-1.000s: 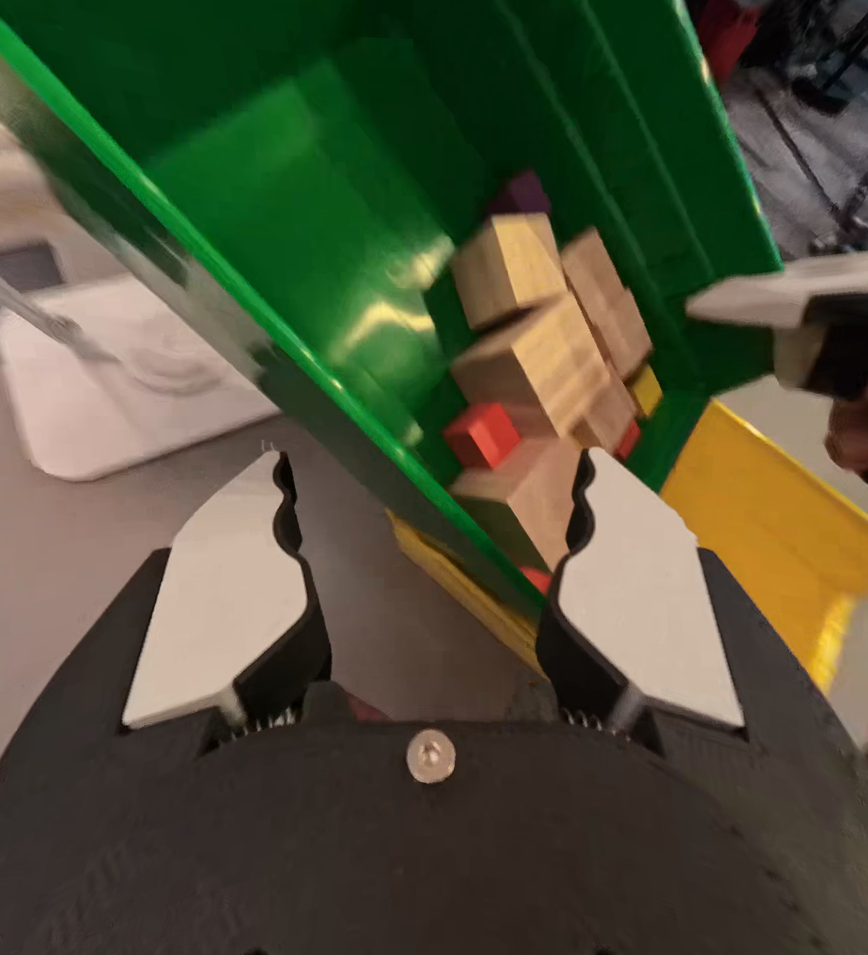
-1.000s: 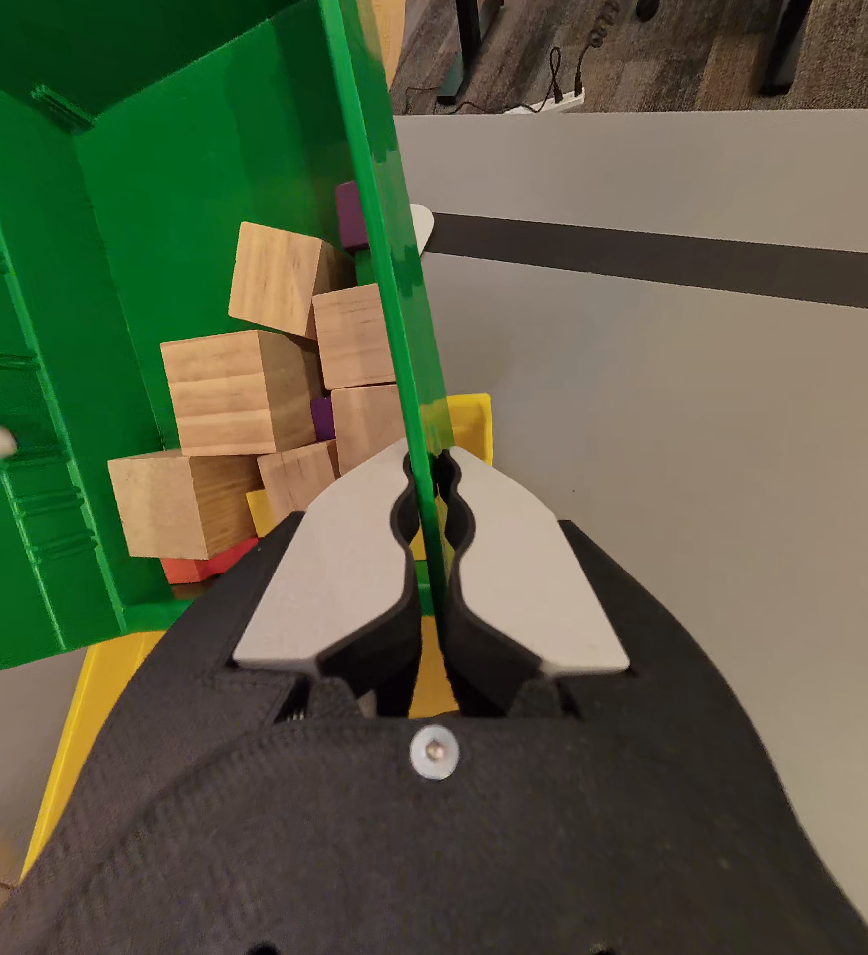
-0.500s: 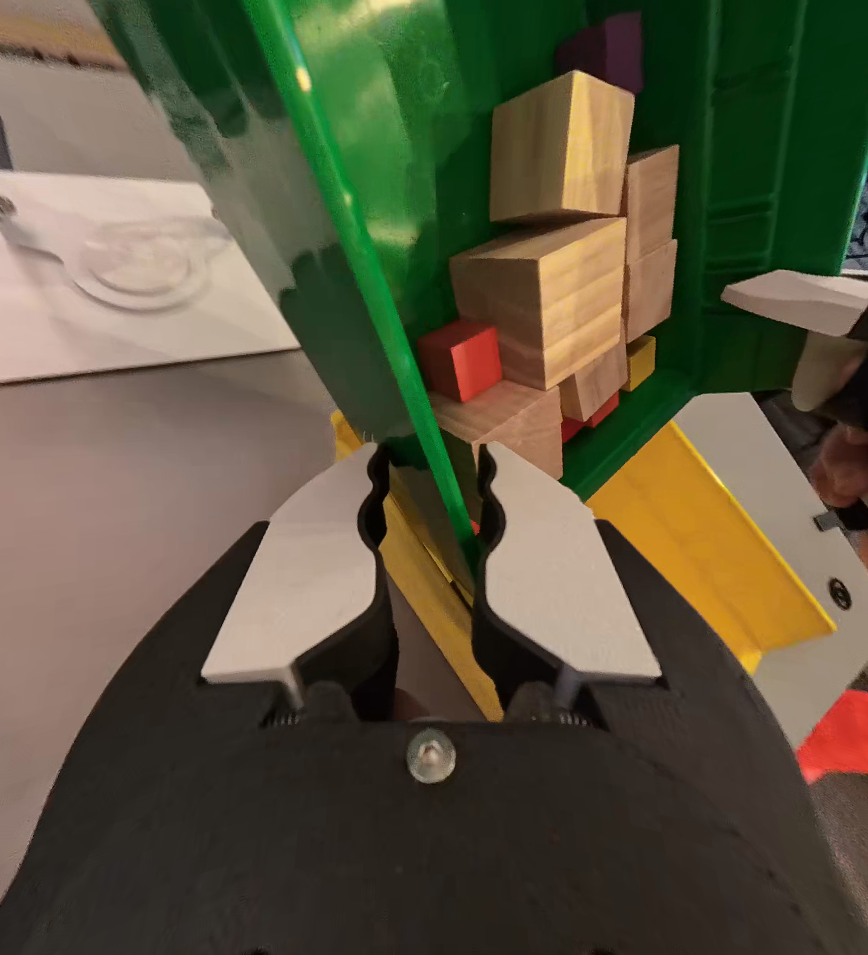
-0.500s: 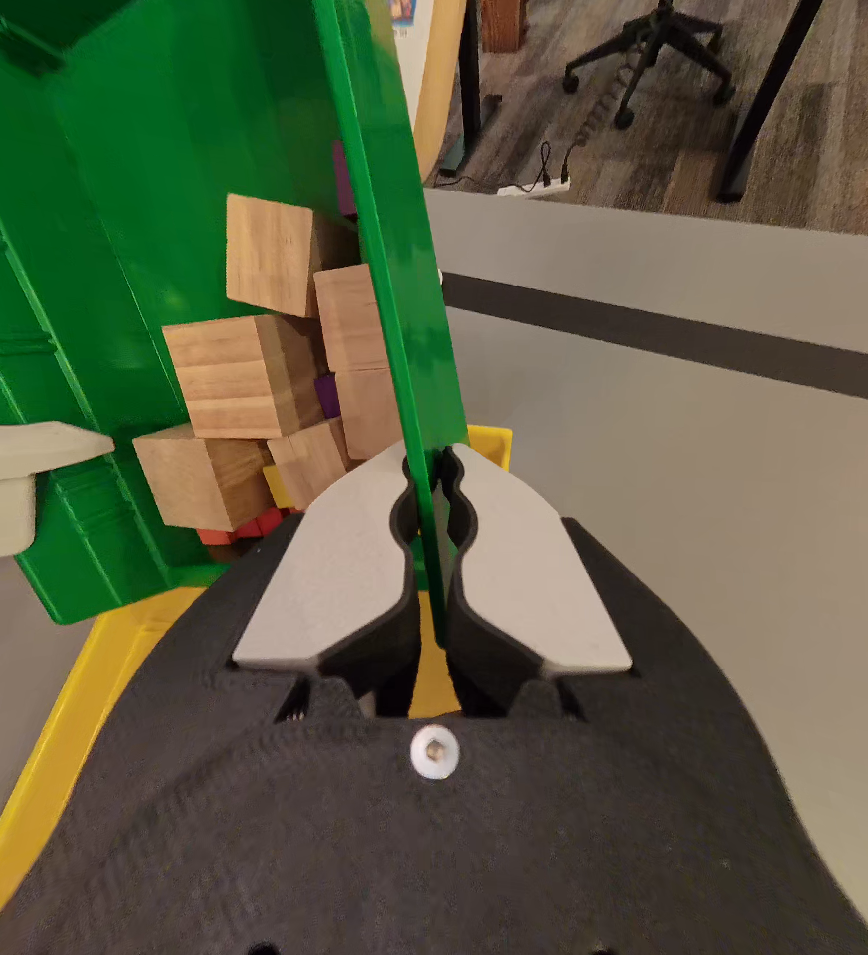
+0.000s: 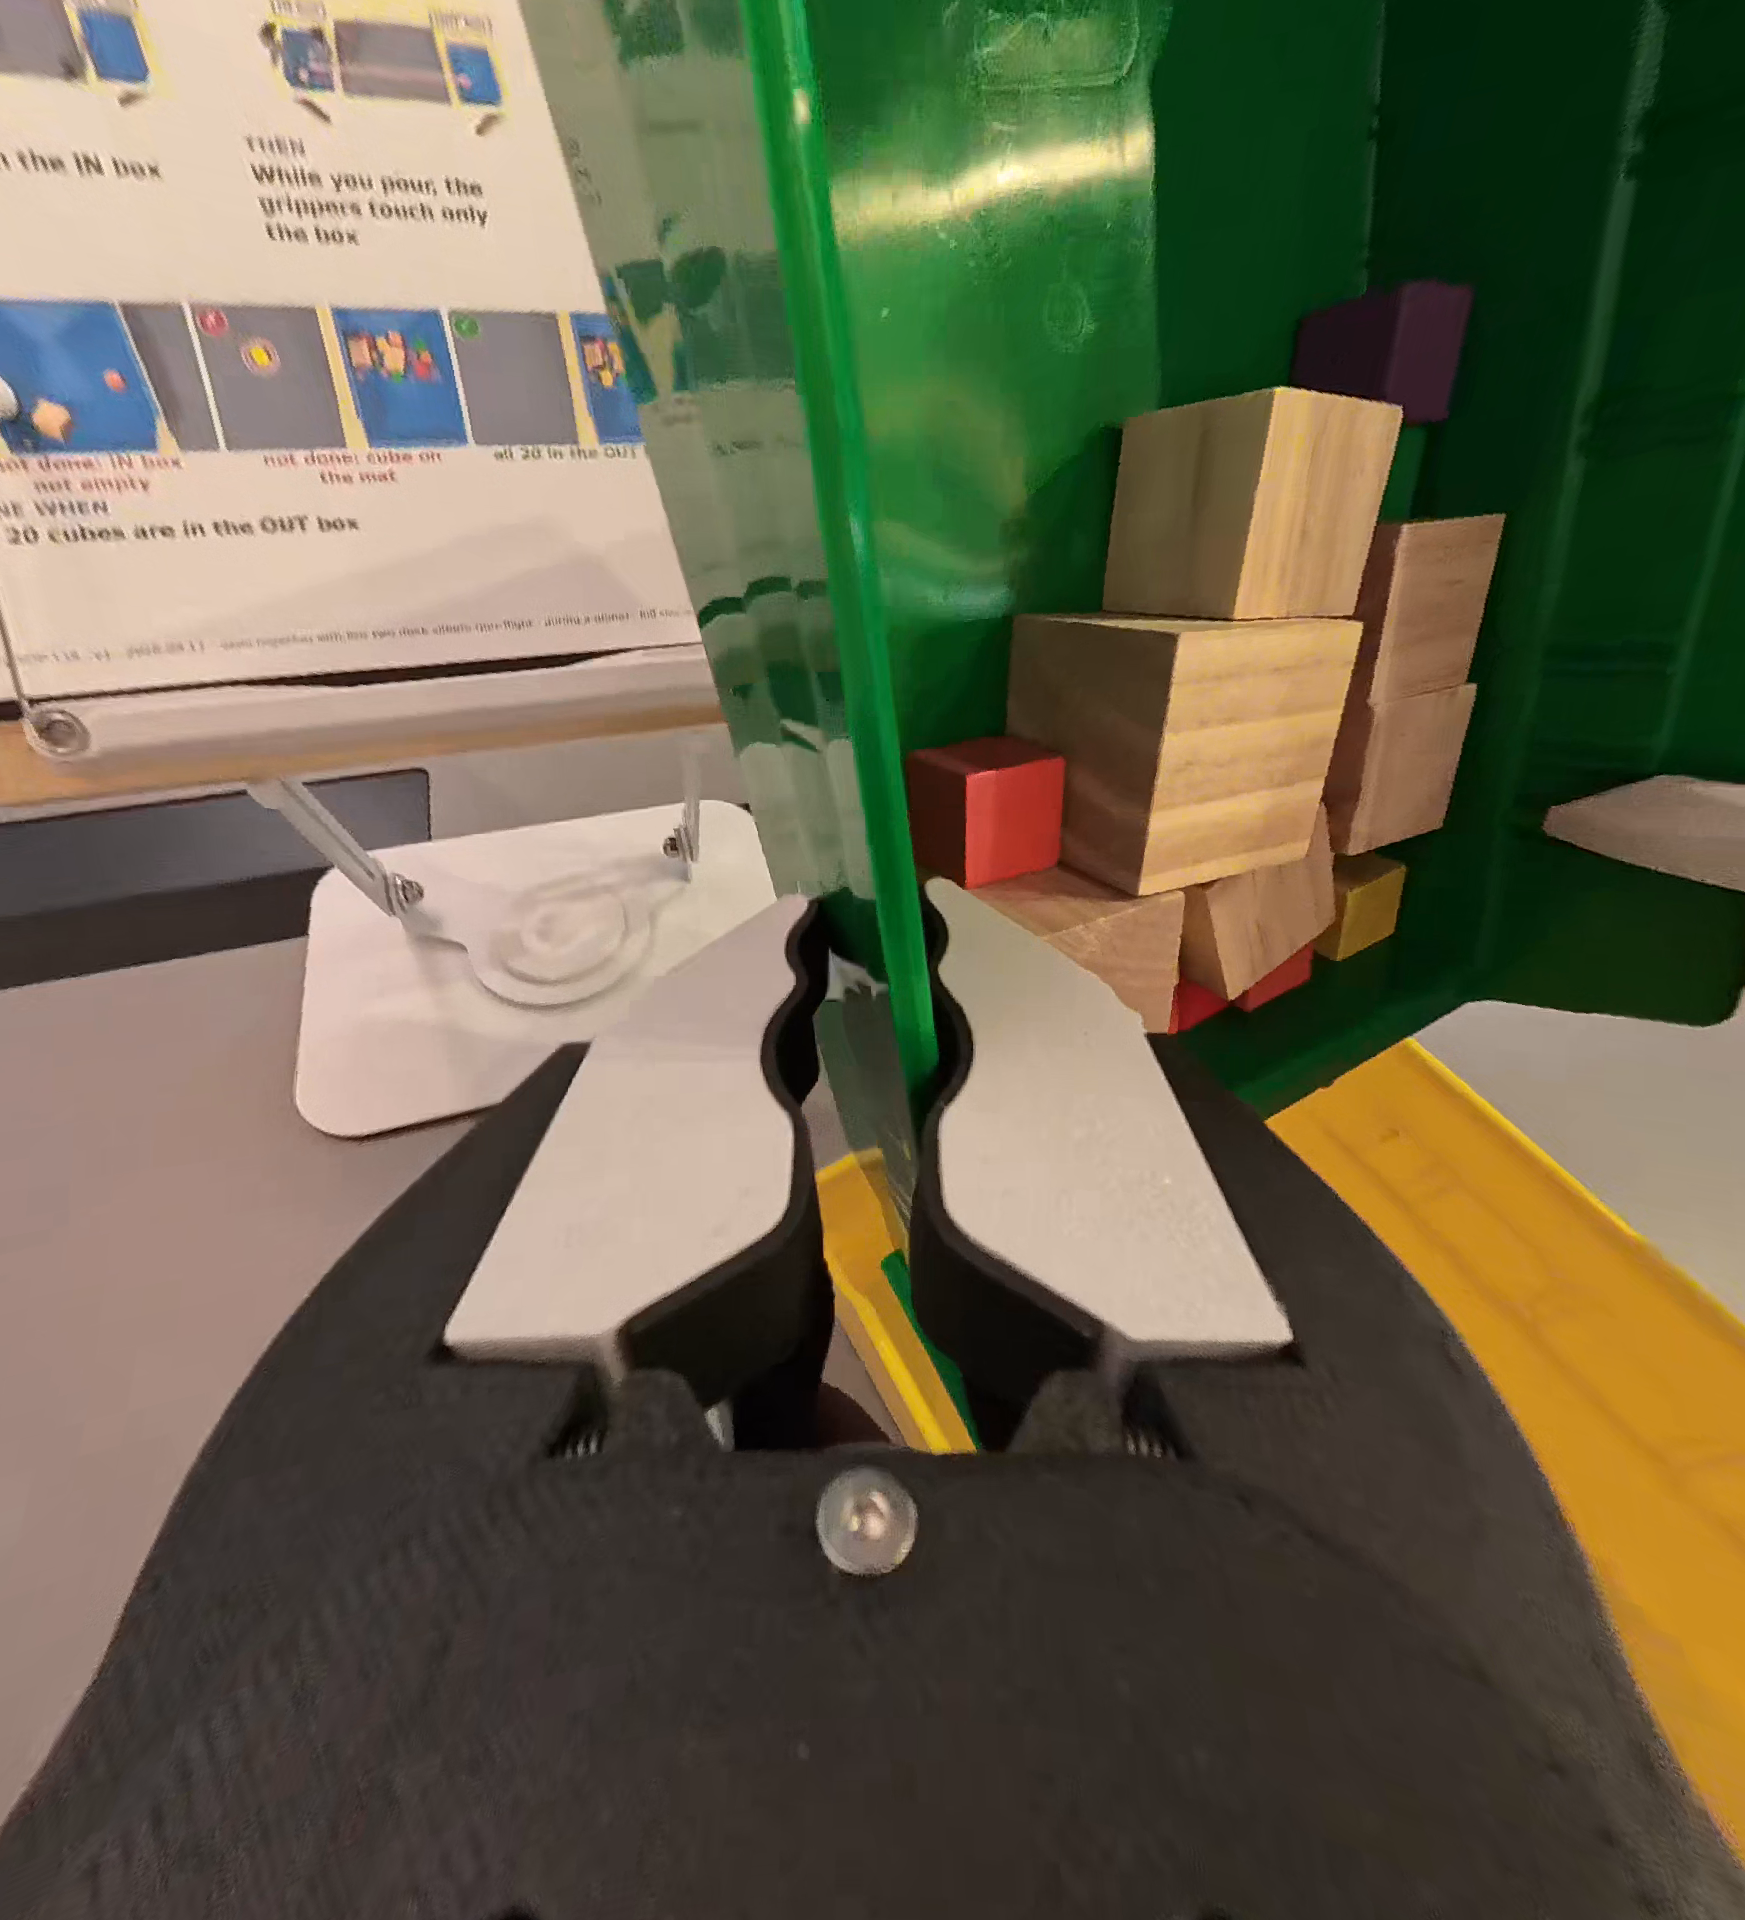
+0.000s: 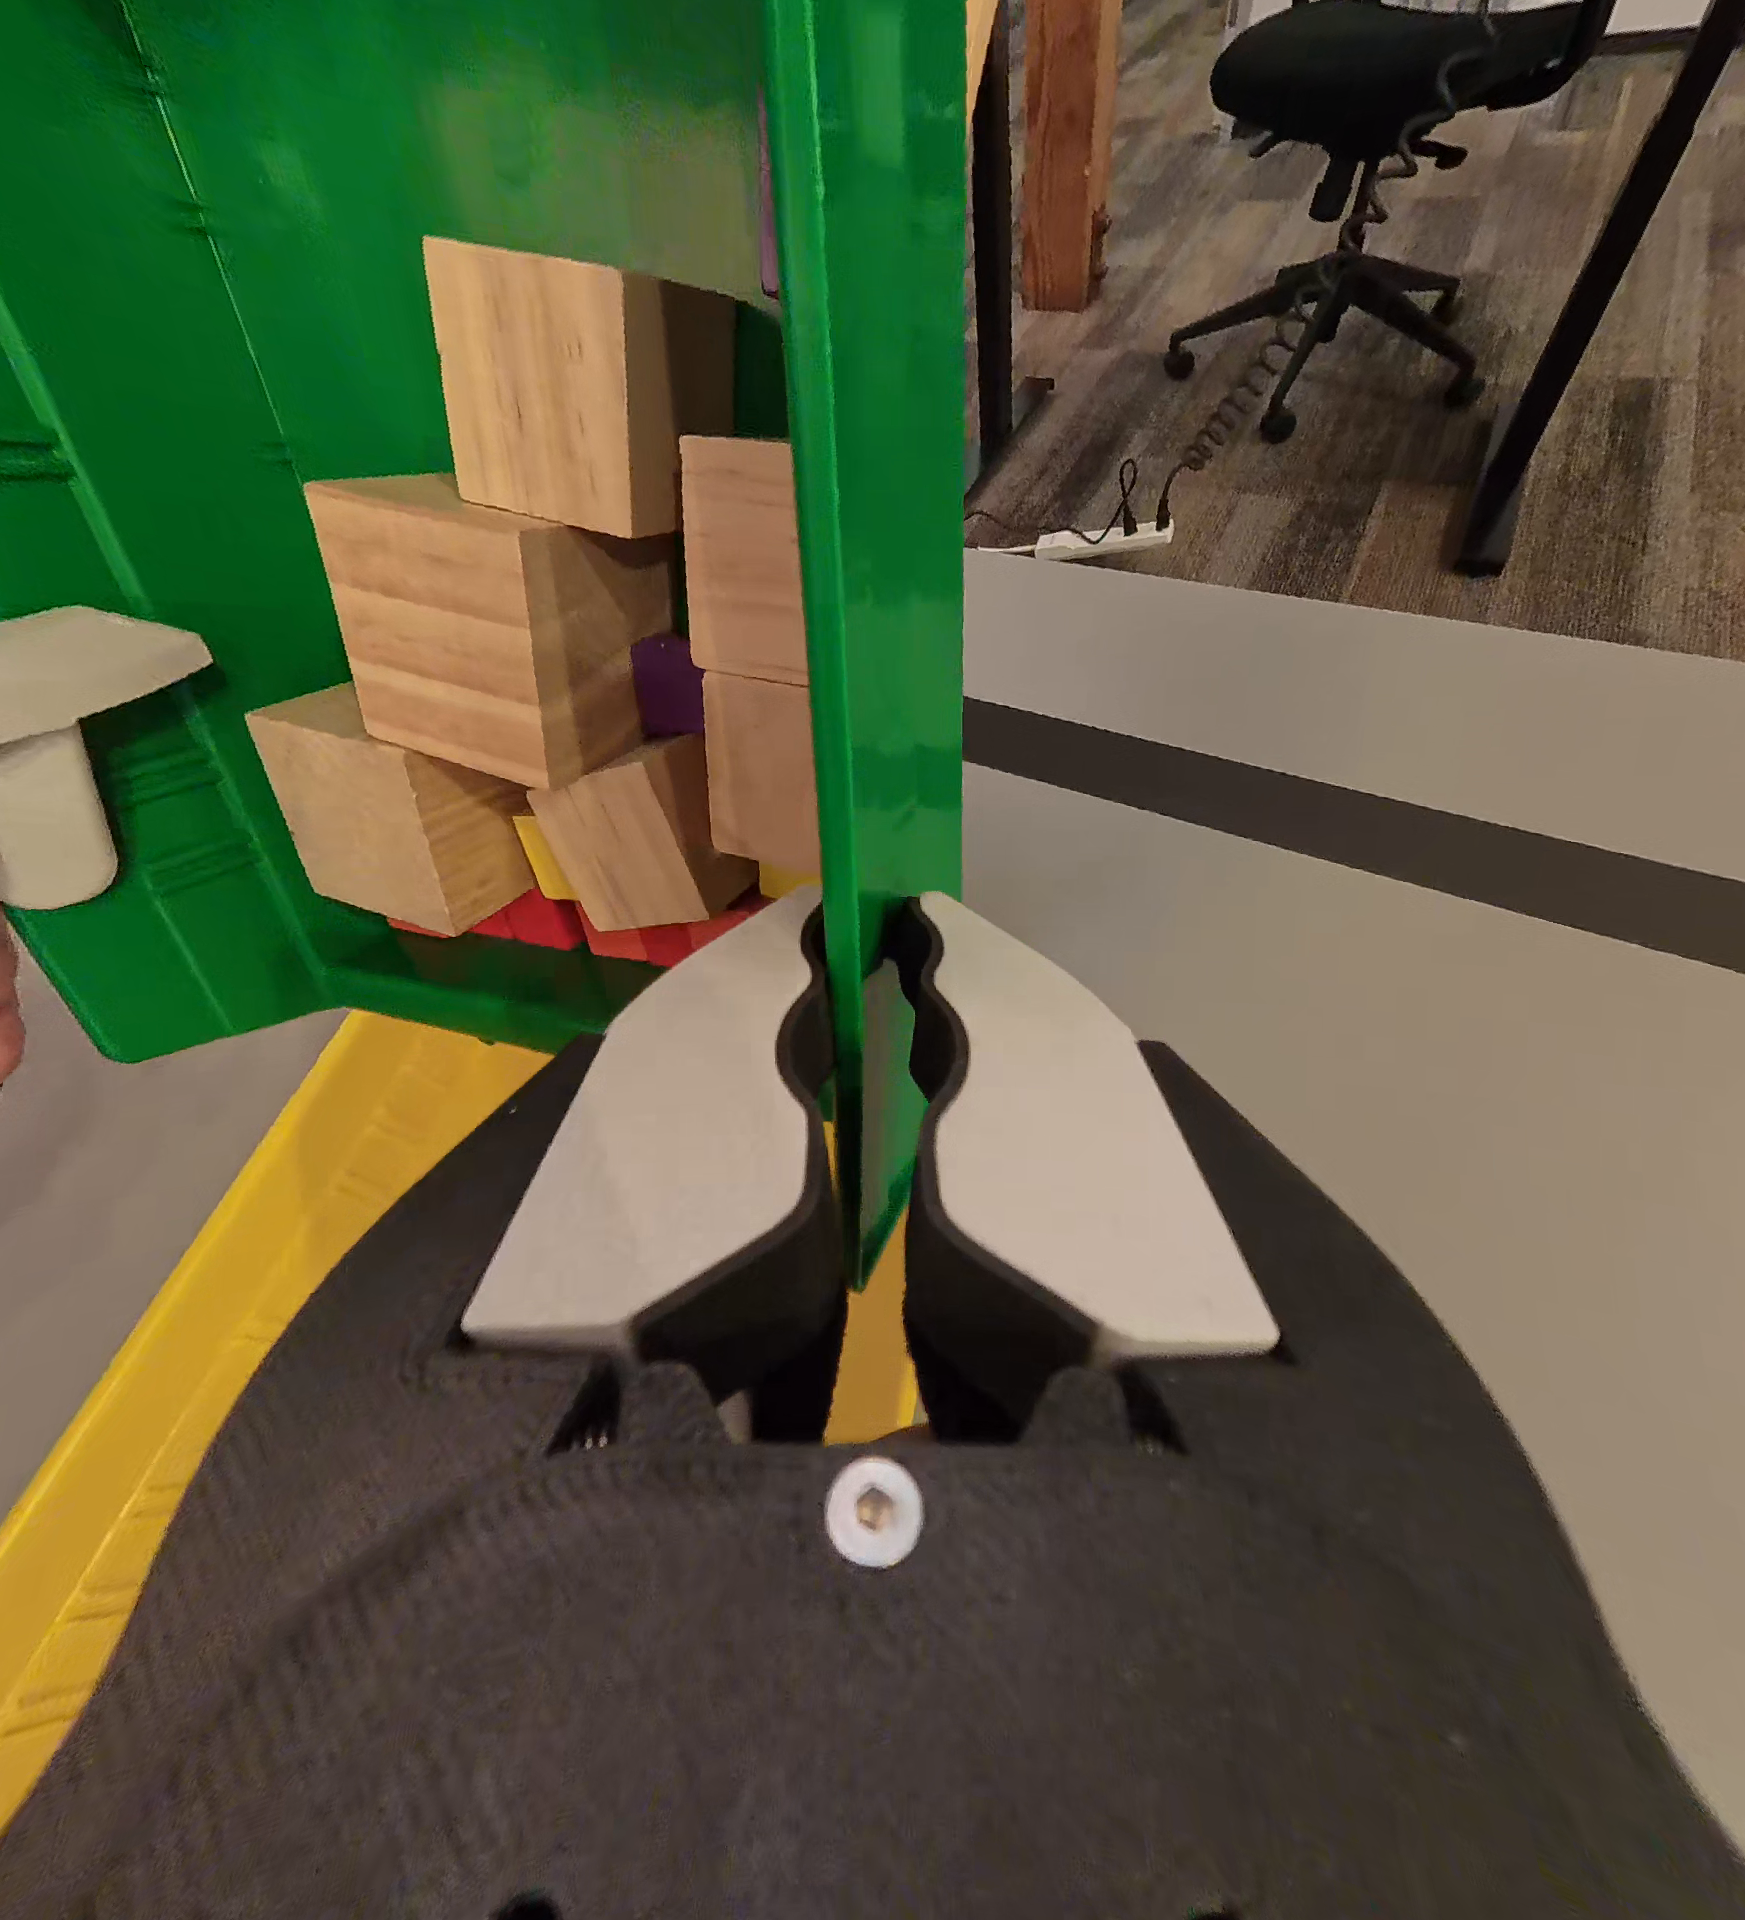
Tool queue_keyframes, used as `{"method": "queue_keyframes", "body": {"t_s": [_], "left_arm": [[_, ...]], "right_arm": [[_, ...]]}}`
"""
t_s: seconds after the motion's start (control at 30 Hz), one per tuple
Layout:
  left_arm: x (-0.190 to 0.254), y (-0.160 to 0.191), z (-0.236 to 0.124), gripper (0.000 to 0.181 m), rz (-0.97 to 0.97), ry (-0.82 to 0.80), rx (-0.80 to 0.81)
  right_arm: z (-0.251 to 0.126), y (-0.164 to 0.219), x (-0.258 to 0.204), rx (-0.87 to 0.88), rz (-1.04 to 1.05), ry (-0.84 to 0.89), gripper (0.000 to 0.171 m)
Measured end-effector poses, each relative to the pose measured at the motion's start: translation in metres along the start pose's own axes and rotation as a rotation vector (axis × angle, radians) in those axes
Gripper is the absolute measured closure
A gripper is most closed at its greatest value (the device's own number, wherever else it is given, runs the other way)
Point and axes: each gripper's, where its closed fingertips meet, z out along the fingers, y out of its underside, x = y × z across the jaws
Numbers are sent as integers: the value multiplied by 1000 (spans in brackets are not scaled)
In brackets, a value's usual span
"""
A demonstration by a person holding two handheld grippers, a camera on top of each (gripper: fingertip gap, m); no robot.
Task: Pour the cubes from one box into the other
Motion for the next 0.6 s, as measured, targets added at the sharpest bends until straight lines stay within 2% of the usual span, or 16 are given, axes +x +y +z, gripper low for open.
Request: {"method": "queue_keyframes", "body": {"t_s": [0.03,0.3,0.6], "left_arm": [[0,-2,1,167,22,-15,14],[2,-18,7,168,55,-23,146],[5,-27,9,169,114,-44,248]], "right_arm": [[1,-1,1,16,-6,-4,167],[6,-13,10,104,-17,-29,166],[21,7,12,81,-14,-63,166]]}}
